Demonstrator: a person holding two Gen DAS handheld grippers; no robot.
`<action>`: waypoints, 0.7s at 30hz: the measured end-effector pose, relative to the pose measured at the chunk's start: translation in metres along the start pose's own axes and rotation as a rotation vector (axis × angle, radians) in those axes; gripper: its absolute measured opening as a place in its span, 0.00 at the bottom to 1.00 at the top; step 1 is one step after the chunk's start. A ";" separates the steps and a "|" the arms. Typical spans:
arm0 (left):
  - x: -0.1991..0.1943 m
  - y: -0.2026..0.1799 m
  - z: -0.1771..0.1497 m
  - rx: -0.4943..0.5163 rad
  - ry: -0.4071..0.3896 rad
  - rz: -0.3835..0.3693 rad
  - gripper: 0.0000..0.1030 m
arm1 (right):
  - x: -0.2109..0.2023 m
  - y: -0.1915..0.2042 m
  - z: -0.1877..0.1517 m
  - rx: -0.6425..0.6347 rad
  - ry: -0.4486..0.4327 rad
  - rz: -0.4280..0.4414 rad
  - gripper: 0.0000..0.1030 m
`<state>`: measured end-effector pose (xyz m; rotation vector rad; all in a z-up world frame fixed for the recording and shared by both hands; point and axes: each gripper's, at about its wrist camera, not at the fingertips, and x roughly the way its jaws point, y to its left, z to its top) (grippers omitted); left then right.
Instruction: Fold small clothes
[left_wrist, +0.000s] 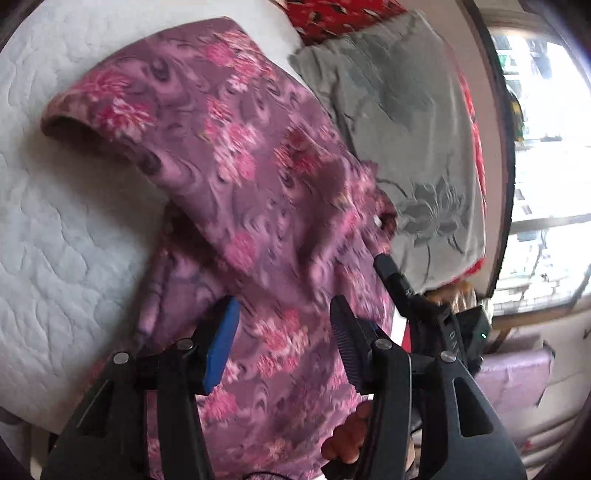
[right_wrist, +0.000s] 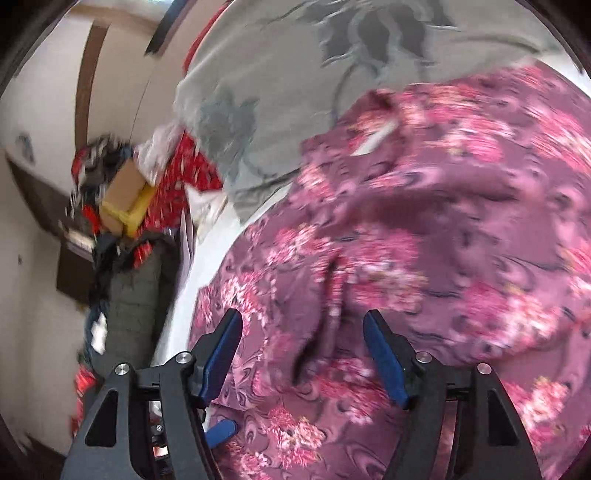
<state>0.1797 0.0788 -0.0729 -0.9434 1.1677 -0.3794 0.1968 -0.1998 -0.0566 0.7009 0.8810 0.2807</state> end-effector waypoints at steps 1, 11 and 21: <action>0.001 0.005 0.004 -0.028 -0.007 -0.003 0.48 | 0.004 0.006 0.000 -0.036 0.011 -0.015 0.57; 0.002 0.014 0.008 -0.066 -0.007 -0.006 0.48 | -0.045 0.005 0.020 -0.144 -0.125 -0.041 0.06; 0.003 0.016 0.009 -0.090 -0.011 0.014 0.48 | -0.119 -0.061 0.044 -0.061 -0.271 -0.104 0.06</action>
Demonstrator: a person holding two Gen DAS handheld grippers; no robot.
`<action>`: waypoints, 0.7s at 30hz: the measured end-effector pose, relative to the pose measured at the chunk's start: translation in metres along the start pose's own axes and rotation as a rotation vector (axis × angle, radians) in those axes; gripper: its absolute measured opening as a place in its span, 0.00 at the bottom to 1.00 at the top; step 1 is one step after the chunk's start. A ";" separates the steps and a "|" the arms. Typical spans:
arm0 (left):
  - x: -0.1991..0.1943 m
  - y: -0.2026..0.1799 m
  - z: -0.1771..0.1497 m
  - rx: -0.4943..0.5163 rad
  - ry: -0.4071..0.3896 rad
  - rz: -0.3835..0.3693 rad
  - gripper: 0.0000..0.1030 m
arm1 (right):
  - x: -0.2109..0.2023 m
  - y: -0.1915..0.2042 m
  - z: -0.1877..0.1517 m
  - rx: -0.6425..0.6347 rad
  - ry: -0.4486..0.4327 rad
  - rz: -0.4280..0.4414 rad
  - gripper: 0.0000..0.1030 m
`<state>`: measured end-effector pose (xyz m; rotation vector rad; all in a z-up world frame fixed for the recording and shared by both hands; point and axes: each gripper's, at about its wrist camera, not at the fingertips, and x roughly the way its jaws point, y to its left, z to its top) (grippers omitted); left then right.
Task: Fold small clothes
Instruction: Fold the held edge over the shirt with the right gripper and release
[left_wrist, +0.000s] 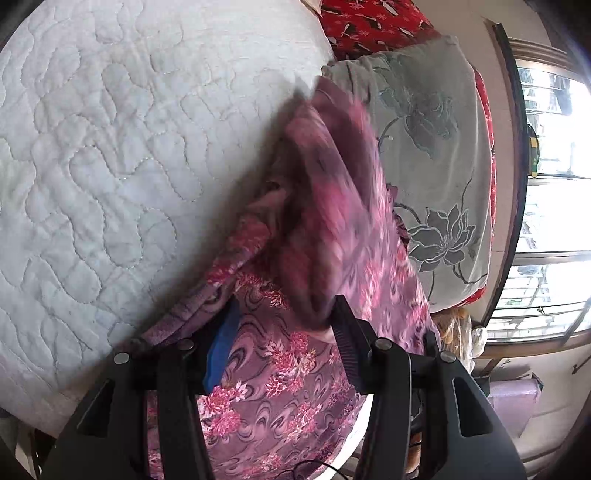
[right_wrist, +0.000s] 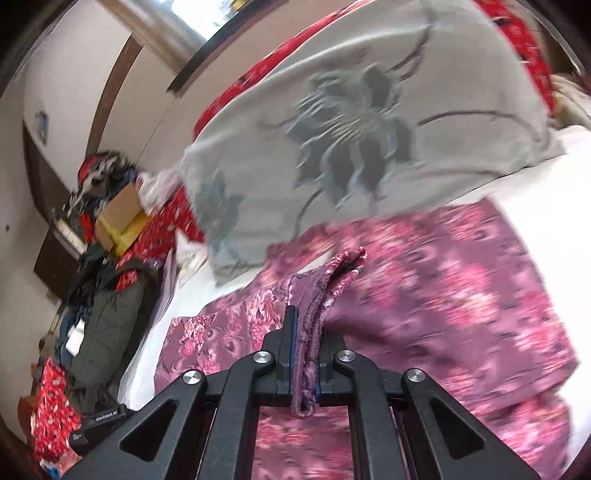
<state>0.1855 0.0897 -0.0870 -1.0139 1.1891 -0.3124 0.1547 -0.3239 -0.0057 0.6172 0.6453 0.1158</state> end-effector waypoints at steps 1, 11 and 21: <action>0.001 -0.001 0.000 0.000 -0.002 0.006 0.48 | -0.006 -0.010 0.003 0.021 -0.014 -0.009 0.06; 0.003 -0.001 0.000 -0.006 -0.002 0.025 0.47 | -0.006 -0.102 -0.005 0.190 0.036 -0.164 0.06; 0.001 -0.014 0.004 0.019 -0.044 0.056 0.47 | -0.015 -0.107 0.004 0.178 -0.023 -0.131 0.06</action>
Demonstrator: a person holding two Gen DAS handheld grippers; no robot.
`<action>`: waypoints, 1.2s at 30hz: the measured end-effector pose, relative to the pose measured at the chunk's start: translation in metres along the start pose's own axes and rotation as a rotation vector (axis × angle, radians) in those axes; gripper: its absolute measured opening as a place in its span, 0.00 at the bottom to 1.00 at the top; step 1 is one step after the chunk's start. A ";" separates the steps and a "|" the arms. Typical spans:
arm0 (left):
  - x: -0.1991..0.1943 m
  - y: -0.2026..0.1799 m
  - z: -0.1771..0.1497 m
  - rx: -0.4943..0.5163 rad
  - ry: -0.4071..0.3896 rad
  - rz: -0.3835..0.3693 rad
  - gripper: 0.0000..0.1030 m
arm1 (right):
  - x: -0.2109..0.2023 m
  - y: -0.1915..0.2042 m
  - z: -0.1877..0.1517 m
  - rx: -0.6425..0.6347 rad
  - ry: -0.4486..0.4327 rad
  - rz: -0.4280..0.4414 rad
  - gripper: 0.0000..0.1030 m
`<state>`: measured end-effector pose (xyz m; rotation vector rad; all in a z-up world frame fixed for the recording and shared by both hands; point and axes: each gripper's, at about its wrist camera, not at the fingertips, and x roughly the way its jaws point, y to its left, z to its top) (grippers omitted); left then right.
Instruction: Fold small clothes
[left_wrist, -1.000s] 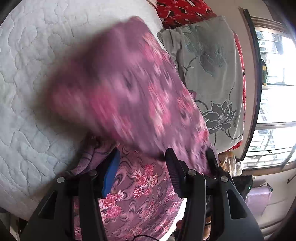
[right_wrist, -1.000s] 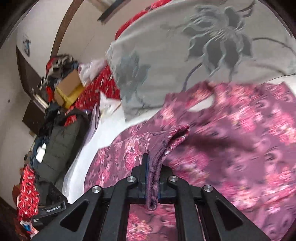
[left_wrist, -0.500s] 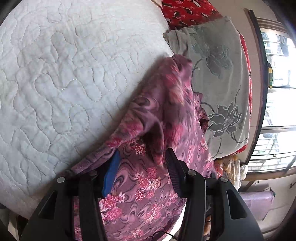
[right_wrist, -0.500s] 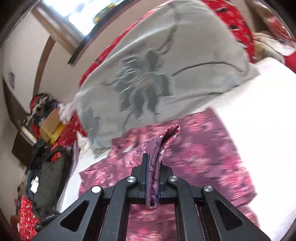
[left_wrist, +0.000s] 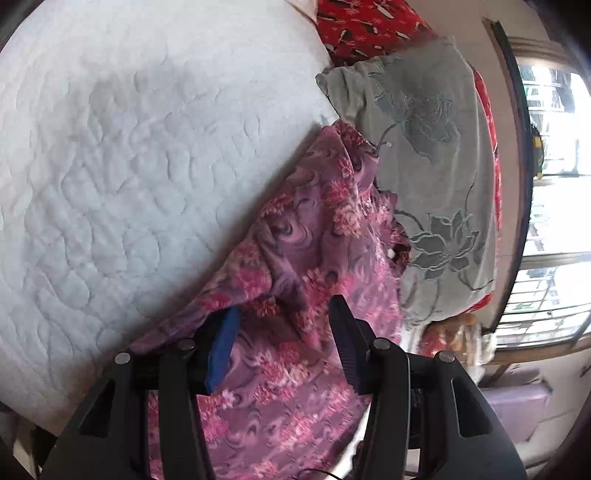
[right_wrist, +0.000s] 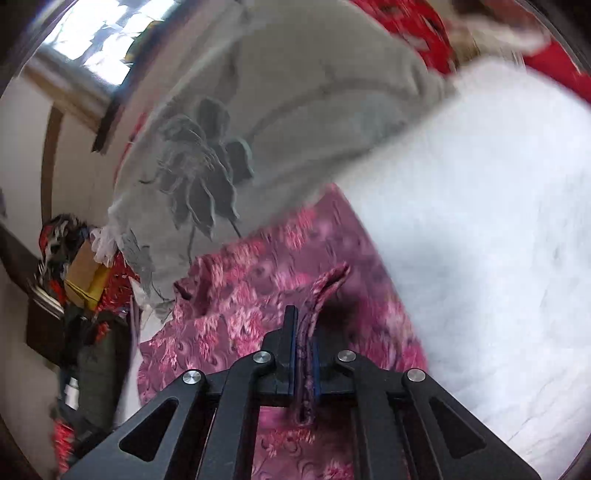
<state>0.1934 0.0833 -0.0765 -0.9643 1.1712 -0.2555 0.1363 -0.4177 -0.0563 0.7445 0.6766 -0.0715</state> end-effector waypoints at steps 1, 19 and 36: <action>0.003 0.000 0.001 -0.002 0.003 0.015 0.47 | 0.005 -0.002 0.001 -0.006 0.029 -0.038 0.06; 0.013 0.000 0.005 0.040 0.053 -0.058 0.47 | 0.135 0.258 -0.022 -0.607 0.369 0.256 0.43; 0.011 0.006 0.007 0.092 0.108 -0.132 0.45 | 0.243 0.320 -0.080 -0.934 0.458 0.047 0.03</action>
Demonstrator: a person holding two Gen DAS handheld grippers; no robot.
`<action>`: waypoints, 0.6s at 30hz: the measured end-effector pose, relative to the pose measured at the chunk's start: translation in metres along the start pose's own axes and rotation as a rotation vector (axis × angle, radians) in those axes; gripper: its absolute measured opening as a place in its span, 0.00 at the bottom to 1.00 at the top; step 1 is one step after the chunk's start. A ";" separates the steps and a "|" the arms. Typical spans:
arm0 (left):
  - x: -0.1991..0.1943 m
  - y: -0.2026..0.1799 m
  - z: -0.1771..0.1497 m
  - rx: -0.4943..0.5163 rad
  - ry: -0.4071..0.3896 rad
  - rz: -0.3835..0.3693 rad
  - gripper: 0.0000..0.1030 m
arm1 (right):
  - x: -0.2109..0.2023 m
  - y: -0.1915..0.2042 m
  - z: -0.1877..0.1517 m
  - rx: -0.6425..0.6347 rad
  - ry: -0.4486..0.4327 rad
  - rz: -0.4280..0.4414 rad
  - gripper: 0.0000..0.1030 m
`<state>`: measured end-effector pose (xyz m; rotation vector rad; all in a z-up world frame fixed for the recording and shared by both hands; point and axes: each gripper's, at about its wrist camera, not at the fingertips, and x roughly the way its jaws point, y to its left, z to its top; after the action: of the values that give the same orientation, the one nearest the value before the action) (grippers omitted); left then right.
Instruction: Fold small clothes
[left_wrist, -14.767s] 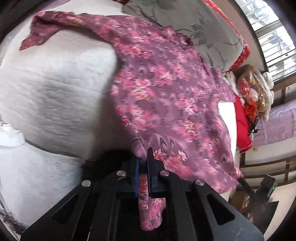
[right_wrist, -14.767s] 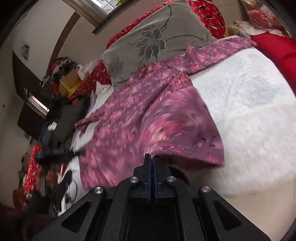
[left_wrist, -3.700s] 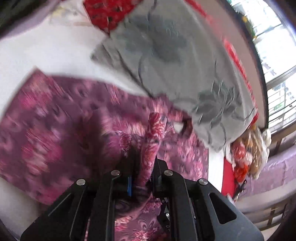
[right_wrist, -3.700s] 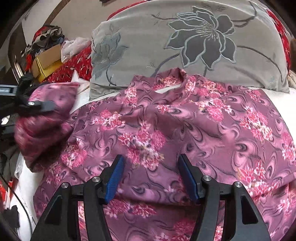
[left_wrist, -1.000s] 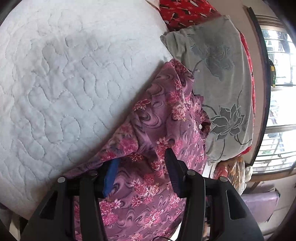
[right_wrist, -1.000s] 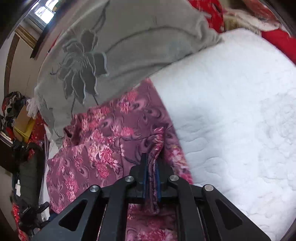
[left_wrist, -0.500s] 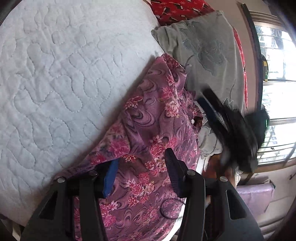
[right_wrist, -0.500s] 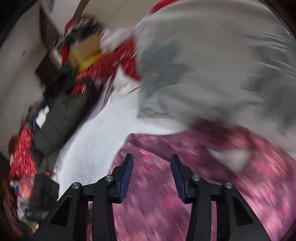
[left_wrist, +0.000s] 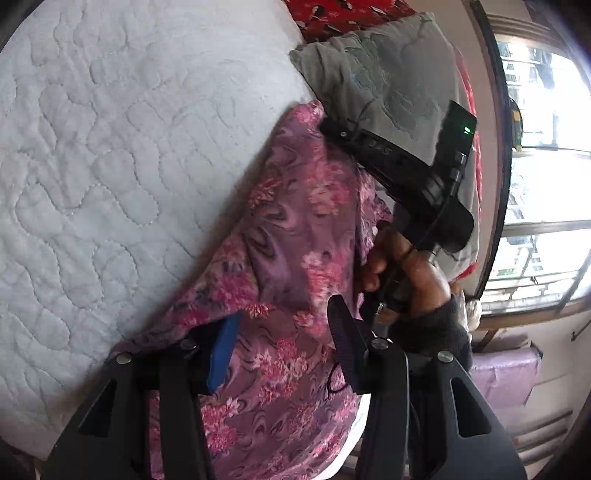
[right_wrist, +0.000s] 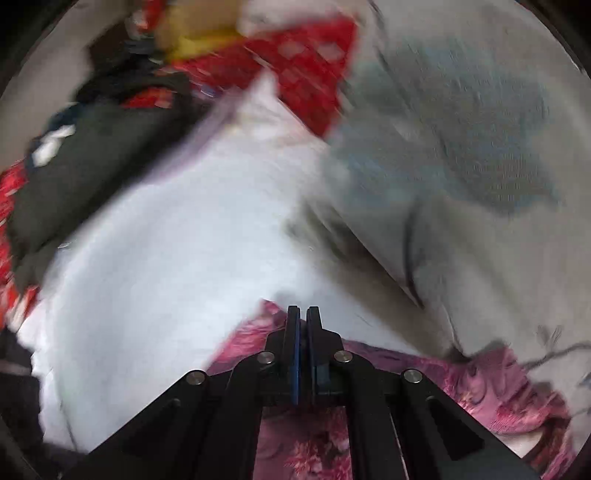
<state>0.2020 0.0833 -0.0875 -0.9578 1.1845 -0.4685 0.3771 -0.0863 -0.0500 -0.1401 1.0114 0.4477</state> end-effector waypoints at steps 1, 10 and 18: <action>-0.002 -0.001 -0.001 0.005 0.004 -0.006 0.45 | -0.006 0.000 -0.003 0.009 -0.021 0.004 0.03; -0.002 -0.037 0.010 0.176 -0.053 0.134 0.46 | -0.074 -0.032 -0.107 0.228 -0.072 0.118 0.17; -0.001 -0.045 0.014 0.155 -0.044 0.203 0.44 | -0.177 -0.127 -0.207 0.573 -0.265 -0.031 0.39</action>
<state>0.2218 0.0653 -0.0489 -0.7033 1.1733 -0.3689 0.1890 -0.3191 -0.0225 0.4071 0.8396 0.1293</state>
